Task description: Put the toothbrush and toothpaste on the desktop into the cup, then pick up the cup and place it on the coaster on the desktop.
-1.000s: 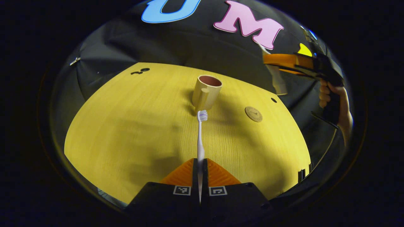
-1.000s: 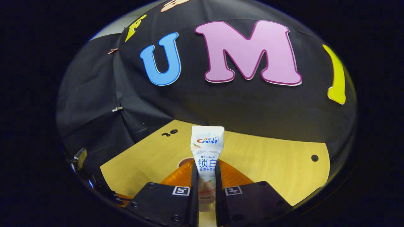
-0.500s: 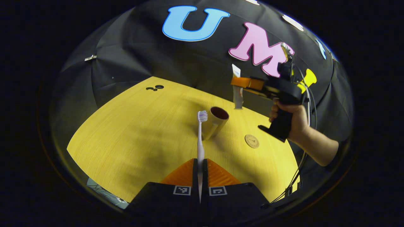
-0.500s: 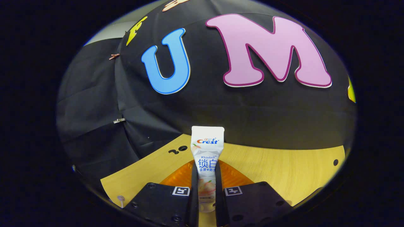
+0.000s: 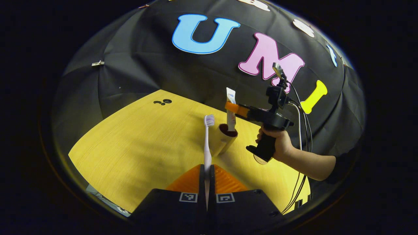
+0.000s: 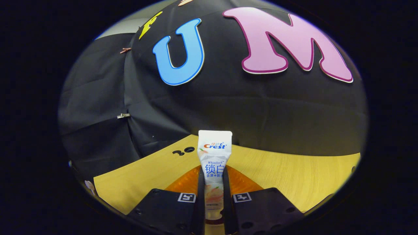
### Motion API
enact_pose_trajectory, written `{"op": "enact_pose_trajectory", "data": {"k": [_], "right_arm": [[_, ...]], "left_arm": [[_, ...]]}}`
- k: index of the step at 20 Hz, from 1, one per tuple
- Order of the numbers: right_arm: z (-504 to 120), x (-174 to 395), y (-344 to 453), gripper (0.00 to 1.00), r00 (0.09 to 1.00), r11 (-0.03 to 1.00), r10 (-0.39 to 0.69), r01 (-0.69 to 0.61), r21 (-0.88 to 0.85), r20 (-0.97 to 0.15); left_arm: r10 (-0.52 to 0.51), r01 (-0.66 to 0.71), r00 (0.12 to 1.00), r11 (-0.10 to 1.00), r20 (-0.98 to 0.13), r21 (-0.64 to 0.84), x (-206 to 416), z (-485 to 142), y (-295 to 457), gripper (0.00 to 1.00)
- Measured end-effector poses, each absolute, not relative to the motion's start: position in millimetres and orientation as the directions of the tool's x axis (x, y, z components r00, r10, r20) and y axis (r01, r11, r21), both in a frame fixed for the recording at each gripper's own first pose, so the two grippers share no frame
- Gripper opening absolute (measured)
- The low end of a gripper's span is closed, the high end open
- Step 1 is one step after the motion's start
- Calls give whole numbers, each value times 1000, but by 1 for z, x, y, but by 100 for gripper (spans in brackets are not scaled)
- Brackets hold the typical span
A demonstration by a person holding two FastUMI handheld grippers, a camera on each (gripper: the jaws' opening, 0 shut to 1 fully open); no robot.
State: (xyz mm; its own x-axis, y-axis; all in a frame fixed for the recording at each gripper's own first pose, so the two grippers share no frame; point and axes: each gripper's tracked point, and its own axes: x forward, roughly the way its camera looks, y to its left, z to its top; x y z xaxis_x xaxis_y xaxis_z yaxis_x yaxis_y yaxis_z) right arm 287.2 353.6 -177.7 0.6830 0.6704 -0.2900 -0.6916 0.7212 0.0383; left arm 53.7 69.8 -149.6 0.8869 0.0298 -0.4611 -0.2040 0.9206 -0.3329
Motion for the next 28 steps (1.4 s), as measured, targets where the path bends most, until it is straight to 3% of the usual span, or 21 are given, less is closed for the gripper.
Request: {"op": "enact_pose_trajectory", "data": {"k": [3, 4, 5, 8, 10, 21, 22, 23, 28], "right_arm": [[-197, 279, 349, 31, 665, 723, 665, -688, 68, -341], [-201, 277, 349, 42, 656, 723, 666, -685, 89, -355], [-198, 274, 347, 36, 650, 718, 675, -687, 109, -351], [-182, 264, 335, 89, 649, 713, 687, -688, 131, -327], [-167, 261, 320, 100, 660, 719, 683, -683, 131, -313], [-127, 281, 151, 98, 820, 866, 496, -488, 104, -284], [-127, 284, 135, 98, 833, 880, 473, -463, 108, -286], [-127, 288, 121, 98, 844, 892, 451, -438, 111, -290], [-131, 299, 59, 98, 884, 935, 354, -343, 91, -305]], "left_arm": [[34, -207, 888, 920, -459, -332, 56, -158, 73, 6], [35, -206, 888, 921, -458, -330, 56, -157, 71, 6], [35, -205, 889, 923, -457, -327, 56, -157, 71, 6], [27, -188, 894, 929, -448, -318, 62, -155, 62, 6], [24, -177, 901, 932, -433, -316, 70, -152, 59, 6], [12, -77, 984, 928, -177, -366, 188, -94, 55, 6], [13, -74, 987, 924, -162, -376, 200, -93, 57, 11], [13, -74, 988, 918, -155, -390, 212, -95, 58, 6], [58, -101, 991, 904, -117, -415, 256, -107, 82, 6]]}}
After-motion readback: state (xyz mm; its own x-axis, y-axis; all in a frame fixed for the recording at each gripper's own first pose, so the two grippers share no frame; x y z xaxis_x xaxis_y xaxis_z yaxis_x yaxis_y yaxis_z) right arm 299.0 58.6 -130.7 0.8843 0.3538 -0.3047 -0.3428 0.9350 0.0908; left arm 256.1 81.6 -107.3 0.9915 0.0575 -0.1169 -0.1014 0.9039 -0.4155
